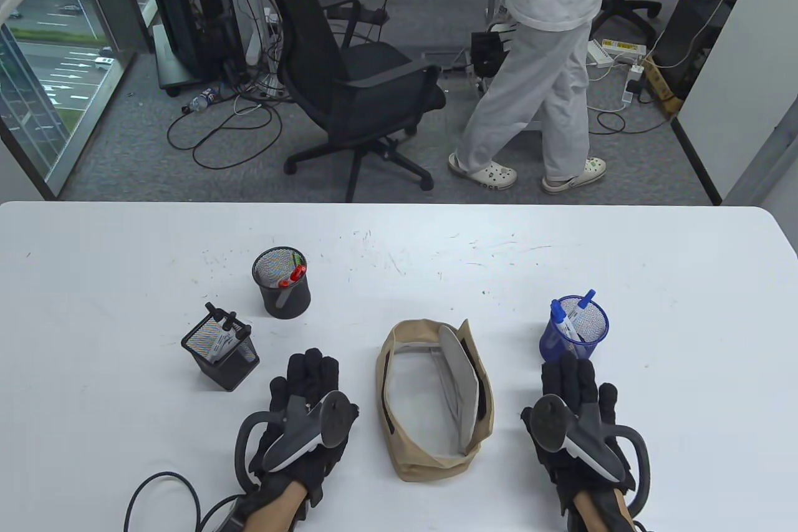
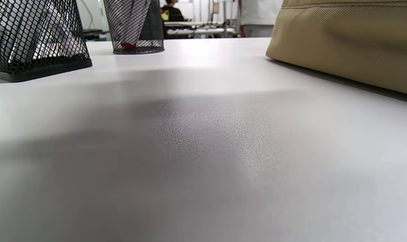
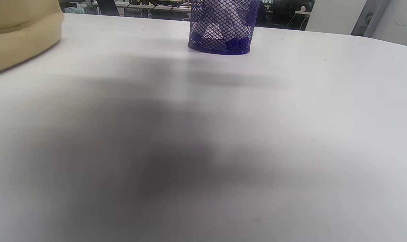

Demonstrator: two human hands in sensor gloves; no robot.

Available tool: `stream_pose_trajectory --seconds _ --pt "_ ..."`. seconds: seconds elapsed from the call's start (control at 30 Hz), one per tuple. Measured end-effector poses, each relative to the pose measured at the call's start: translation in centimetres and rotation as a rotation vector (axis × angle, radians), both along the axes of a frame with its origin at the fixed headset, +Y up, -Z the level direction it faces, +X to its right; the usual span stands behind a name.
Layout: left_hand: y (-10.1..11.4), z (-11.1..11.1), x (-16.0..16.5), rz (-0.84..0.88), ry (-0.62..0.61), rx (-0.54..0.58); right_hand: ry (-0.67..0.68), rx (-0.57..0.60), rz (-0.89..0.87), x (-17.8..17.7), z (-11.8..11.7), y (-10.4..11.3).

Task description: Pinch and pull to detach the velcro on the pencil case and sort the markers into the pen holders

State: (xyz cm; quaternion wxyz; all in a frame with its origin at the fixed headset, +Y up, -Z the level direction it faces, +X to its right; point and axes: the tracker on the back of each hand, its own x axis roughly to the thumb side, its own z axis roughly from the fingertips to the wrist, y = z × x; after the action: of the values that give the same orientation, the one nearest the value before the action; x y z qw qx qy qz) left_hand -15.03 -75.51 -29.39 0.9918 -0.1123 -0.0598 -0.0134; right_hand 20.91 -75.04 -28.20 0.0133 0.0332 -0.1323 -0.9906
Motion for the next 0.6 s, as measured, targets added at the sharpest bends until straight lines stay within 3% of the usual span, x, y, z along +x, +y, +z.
stream_pose_trajectory --seconds 0.6 --pt "-0.02 0.04 -0.44 0.02 0.017 0.014 0.005 -0.006 -0.08 0.03 -0.4 -0.23"
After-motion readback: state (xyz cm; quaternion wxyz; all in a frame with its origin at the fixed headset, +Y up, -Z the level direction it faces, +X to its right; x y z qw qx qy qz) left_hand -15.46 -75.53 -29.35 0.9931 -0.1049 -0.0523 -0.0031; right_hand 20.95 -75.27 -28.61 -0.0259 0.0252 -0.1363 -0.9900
